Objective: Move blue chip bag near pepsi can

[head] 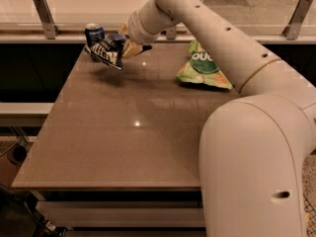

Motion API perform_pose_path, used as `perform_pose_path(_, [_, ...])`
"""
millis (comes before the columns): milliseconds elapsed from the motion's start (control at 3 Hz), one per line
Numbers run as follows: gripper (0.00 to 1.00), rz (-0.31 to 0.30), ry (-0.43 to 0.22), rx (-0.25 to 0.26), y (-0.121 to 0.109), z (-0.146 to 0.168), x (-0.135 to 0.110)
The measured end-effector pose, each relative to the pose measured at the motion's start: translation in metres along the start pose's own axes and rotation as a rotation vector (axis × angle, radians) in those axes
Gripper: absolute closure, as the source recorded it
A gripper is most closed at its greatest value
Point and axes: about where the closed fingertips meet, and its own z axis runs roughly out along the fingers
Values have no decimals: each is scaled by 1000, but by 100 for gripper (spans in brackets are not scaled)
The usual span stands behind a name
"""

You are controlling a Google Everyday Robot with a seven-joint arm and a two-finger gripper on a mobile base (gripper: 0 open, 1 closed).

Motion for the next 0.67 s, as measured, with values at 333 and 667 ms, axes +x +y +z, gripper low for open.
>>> perform_pose_path(333, [13, 0, -2, -5, 1, 3, -1])
perform_pose_path(667, [0, 0, -4, -9, 3, 6, -1])
